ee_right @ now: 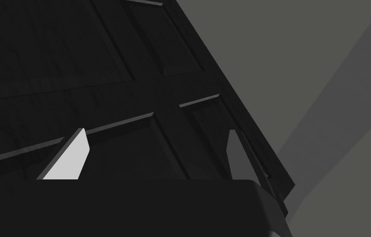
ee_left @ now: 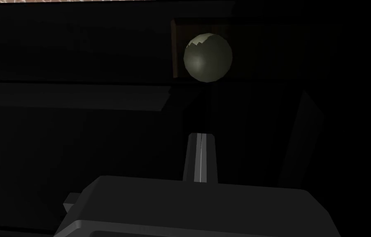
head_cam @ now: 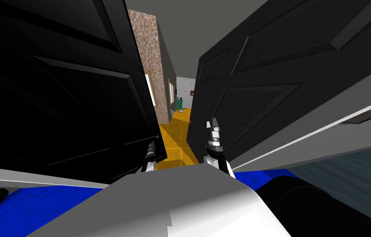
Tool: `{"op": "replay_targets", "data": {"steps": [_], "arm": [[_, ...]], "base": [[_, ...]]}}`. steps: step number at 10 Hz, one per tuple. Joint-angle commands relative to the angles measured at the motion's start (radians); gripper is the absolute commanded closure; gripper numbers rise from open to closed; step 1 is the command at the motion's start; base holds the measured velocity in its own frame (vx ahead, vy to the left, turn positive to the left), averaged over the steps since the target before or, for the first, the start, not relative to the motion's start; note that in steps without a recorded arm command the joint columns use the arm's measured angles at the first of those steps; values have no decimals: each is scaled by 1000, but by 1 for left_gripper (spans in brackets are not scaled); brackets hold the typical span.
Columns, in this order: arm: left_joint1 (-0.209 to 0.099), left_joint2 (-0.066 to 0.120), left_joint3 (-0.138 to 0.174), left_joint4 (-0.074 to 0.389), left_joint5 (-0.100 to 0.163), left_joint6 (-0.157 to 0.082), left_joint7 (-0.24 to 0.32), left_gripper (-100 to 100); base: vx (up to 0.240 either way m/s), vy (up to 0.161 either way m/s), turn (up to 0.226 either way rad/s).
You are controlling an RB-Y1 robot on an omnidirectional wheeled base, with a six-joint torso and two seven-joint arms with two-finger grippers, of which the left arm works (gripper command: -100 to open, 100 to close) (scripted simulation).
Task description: Push the door open
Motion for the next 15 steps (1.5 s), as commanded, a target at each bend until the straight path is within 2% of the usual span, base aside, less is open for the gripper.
{"op": "replay_targets", "data": {"steps": [1,3,4,5,8,11,13,14,15], "arm": [[-6,-11,6,5,7,10,-2,-100],[-10,-29,13,4,15,25,-4,-100],[-4,-24,11,-6,12,24,-3,-100],[0,-13,13,-4,14,19,-4,-100],[5,-5,16,-2,16,9,-4,-100],[10,-8,20,1,18,-4,-4,-100],[14,-17,23,3,20,-13,-4,-100],[10,-14,22,8,20,-11,-4,-100],[10,-14,22,8,20,-11,-4,100]], "base": [[-182,-194,70],[-188,-192,69],[-84,-88,20],[130,16,-44],[182,67,-30],[198,49,-28],[198,69,-36],[82,31,0],[-20,-9,0]]}}
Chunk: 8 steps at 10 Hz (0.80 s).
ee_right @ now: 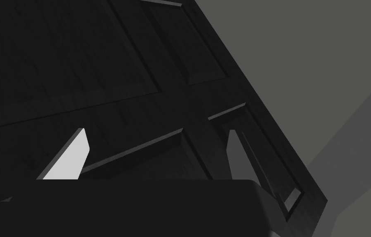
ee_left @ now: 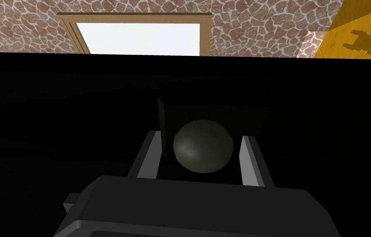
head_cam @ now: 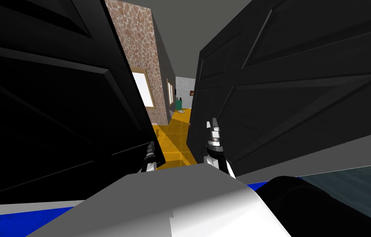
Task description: Push the door open
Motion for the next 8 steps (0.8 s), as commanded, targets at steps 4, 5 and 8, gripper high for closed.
{"op": "replay_targets", "data": {"steps": [4,5,8], "arm": [[0,1,0,0,0,2,0,100],[0,1,0,0,0,2,0,100],[-1,11,-1,2,-5,5,-2,100]], "base": [[-16,-6,-1],[0,0,0],[139,23,103]]}}
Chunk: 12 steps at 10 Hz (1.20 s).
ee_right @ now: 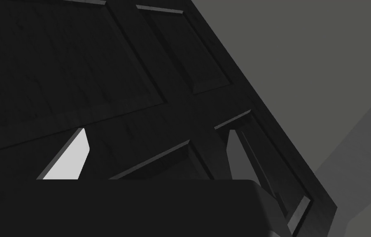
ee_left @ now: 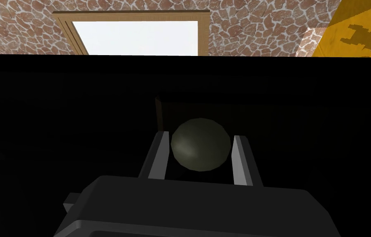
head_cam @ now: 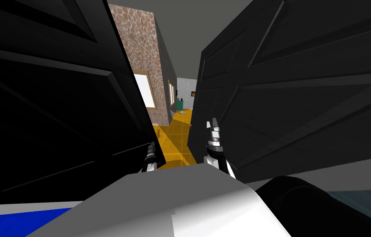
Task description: Push the door open
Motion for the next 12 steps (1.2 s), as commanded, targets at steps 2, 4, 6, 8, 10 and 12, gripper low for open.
{"op": "replay_targets", "data": {"steps": [2,4,6,8,10,12], "arm": [[2,16,5,-20,-1,4,-1,100],[-1,24,4,-20,-6,6,-2,100],[-3,28,4,-19,-9,7,-3,100],[-5,20,3,-30,-8,18,-25,-100],[-9,11,5,-31,-6,19,-35,-100],[-17,-36,10,-34,-1,20,-60,-100]], "base": [[163,23,79],[189,35,178],[161,36,146],[70,1,246],[-196,-56,72],[-222,-82,145]]}}
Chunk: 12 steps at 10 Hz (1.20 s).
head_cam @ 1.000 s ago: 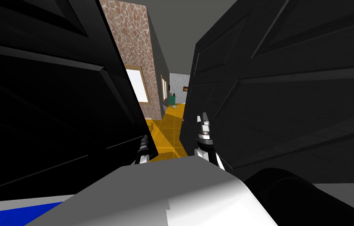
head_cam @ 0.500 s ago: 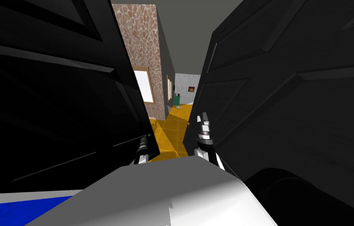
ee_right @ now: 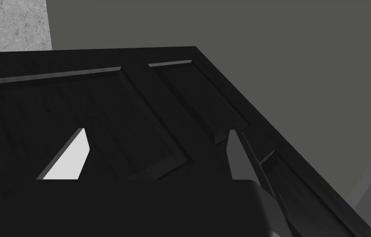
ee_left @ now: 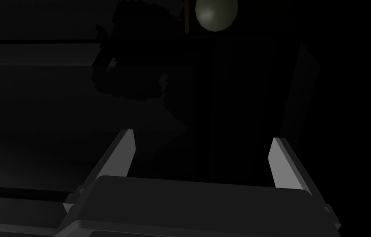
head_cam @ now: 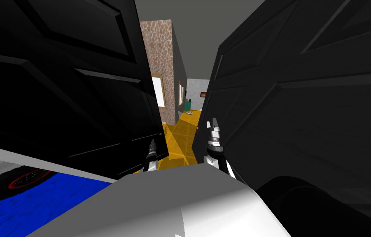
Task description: Push the door open
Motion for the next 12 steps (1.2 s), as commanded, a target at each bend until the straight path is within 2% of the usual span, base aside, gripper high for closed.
{"op": "replay_targets", "data": {"steps": [1,2,3,4,5,6,9,12], "arm": [[-18,-6,2,28,3,-8,-3,-100],[-21,-41,5,27,5,-8,-14,-100],[-23,-56,5,27,6,-8,-17,-100],[-23,-56,5,27,6,-8,-17,-100],[-18,-54,5,16,5,2,-19,-100],[-21,-32,6,23,6,-5,-20,-100],[-20,4,8,26,7,-12,-23,-100],[-20,6,10,29,7,-18,-25,-100]], "base": [[-127,-103,8],[-87,-135,21],[-93,-165,23],[-41,-110,9],[-6,-40,0],[49,82,46],[134,124,-1],[207,62,-17]]}}
